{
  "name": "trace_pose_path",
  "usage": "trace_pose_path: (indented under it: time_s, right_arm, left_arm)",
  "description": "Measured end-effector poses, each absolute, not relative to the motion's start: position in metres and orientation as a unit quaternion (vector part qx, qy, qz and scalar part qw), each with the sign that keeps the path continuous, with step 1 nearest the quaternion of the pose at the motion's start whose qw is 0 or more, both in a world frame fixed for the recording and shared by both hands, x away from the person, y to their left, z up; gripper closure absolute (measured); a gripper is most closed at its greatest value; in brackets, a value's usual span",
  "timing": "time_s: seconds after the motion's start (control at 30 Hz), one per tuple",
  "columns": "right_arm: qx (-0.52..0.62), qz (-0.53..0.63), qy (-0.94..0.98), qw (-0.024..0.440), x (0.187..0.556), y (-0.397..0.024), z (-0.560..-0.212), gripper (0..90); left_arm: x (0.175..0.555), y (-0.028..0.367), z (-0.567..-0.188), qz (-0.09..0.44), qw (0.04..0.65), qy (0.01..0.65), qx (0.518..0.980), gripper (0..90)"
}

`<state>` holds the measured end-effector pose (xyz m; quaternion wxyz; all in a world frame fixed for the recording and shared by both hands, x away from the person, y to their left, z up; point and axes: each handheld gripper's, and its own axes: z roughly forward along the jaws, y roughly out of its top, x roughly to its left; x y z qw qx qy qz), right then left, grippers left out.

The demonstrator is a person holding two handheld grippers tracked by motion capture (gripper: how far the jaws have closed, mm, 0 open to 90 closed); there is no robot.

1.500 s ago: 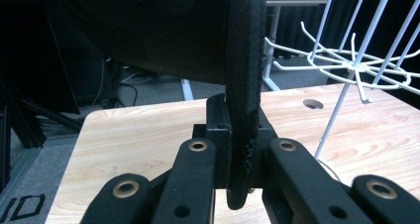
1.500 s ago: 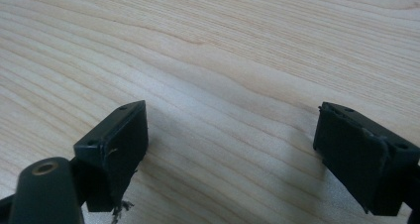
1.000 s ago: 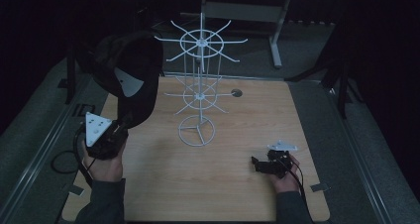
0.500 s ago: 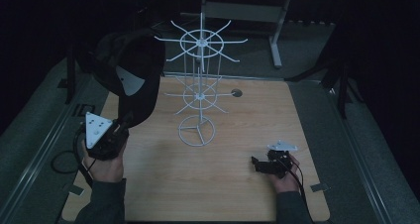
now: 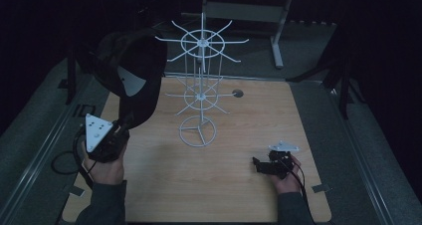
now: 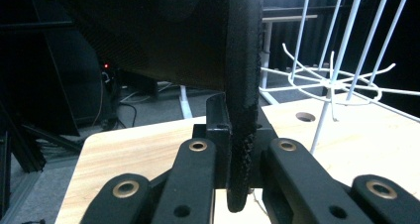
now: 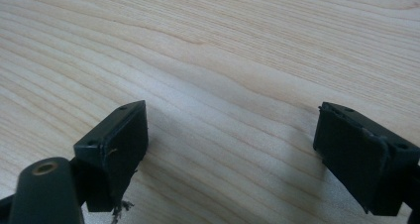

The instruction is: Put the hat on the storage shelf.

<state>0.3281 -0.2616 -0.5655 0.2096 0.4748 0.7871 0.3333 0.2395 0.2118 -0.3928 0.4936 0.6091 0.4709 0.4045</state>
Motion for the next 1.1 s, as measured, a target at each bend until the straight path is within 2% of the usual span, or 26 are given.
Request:
trace_pose_path:
  time_s: [1.1]
  right_arm:
    - [0.475,0.333,0.787,0.209,0.328,-0.2616,-0.5654,13.3]
  left_arm:
    - [0.2309,0.202,-0.394,0.42,0.498,0.435,0.622,86.3]
